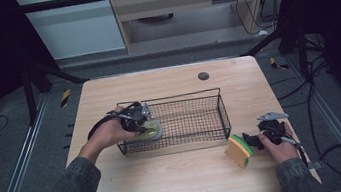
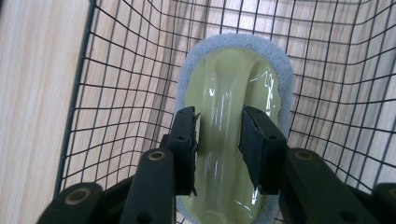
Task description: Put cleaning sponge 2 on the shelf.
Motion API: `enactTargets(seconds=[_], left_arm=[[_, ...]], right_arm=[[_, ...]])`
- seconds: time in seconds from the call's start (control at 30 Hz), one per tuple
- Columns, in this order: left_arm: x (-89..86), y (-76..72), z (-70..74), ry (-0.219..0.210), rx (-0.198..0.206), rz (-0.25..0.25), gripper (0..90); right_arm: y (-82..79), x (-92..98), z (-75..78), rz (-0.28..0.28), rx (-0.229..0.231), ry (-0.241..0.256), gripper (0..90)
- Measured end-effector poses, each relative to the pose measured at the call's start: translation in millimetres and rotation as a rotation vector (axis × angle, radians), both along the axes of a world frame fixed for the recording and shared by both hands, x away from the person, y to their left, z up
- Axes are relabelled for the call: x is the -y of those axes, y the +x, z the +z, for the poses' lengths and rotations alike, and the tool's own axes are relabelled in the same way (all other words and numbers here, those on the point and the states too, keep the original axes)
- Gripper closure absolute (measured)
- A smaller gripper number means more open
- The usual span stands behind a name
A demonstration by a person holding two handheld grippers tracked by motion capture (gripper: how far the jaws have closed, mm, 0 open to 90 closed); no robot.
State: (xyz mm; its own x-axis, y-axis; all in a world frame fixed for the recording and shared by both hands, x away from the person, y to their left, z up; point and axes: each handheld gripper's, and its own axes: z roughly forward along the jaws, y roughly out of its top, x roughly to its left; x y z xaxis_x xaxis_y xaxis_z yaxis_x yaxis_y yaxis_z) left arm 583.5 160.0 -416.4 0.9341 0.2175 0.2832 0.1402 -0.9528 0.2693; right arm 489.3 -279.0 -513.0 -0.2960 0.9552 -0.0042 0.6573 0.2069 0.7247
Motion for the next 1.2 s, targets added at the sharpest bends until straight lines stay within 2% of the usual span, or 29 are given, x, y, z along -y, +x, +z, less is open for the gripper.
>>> enactTargets(seconds=[0.07,0.1,0.17,0.2,0.23,0.3,0.33,0.43,0.53,0.57,0.6,0.73,0.77,0.83,0.9,0.93,1.07,1.1,1.13,1.2], left_arm=[[-0.7,-1.2,2.4,-0.007,0.002,0.005,64.6],[-2.7,-2.9,8.4,-0.04,0.018,0.01,64.2],[-4.6,-5.3,14.4,-0.067,0.031,0.021,62.8],[-4.6,-5.3,14.4,-0.067,0.031,0.021,61.4],[-6.4,-9.0,21.7,-0.091,0.064,0.032,59.3],[-7.1,-10.5,24.8,-0.104,0.078,0.044,56.3],[-8.7,-13.3,29.9,-0.131,0.105,0.075,50.0],[-10.7,-17.1,34.2,-0.151,0.142,0.115,39.3],[-12.8,-18.8,35.6,-0.174,0.157,0.145,26.4],[-15.6,-20.4,37.5,-0.211,0.17,0.186,22.7],[-15.6,-20.4,37.5,-0.211,0.17,0.186,19.3],[-25.4,-25.5,42.0,-0.312,0.175,0.259,12.4],[-27.5,-26.8,42.9,-0.326,0.175,0.27,10.7],[-34.9,-31.8,44.9,-0.389,0.18,0.306,8.5],[-41.7,-36.9,46.5,-0.434,0.18,0.334,6.5],[-45.0,-40.6,46.3,-0.465,0.191,0.353,6.3],[-60.2,-54.9,43.0,-0.502,0.224,0.396,4.4],[-68.1,-63.8,37.7,-0.551,0.233,0.425,4.3],[-68.1,-63.8,37.7,-0.551,0.233,0.425,4.2],[-78.3,-77.3,26.6,-0.572,0.247,0.469,4.0]], right_arm=[[0.0,0.0,0.0,0.0,-0.001,0.0,0.7],[0.0,0.0,0.0,0.0,-0.001,0.001,0.7],[0.0,0.0,0.0,0.0,-0.001,0.0,0.7],[0.0,0.0,0.0,0.0,-0.001,0.0,0.7],[0.0,0.0,0.0,0.0,0.0,0.0,0.7],[0.0,0.0,0.0,0.0,0.0,0.0,0.7],[0.0,0.0,0.0,0.0,0.0,0.0,0.7],[-0.1,-0.1,0.0,-0.002,-0.001,0.0,0.7],[-0.1,-0.2,0.0,-0.003,-0.001,0.0,0.7],[-0.1,-0.2,0.0,-0.003,-0.001,0.0,0.7],[-0.1,-0.2,0.0,-0.003,-0.001,0.0,0.7],[-0.1,-0.2,0.0,-0.003,-0.001,0.001,0.7],[-0.1,-0.2,0.0,-0.003,-0.001,0.001,0.7],[-0.1,-0.1,0.0,-0.003,-0.001,0.001,0.7],[-0.1,-0.2,0.0,-0.003,-0.001,0.001,0.7],[-0.1,-0.2,0.0,-0.004,-0.001,0.001,0.7],[-0.1,-0.2,0.2,-0.006,-0.003,0.008,1.0],[0.0,0.1,0.2,-0.007,-0.003,0.01,1.2],[0.0,0.1,0.2,-0.007,-0.003,0.01,1.2],[0.8,0.4,0.4,-0.007,-0.003,0.006,2.1]])
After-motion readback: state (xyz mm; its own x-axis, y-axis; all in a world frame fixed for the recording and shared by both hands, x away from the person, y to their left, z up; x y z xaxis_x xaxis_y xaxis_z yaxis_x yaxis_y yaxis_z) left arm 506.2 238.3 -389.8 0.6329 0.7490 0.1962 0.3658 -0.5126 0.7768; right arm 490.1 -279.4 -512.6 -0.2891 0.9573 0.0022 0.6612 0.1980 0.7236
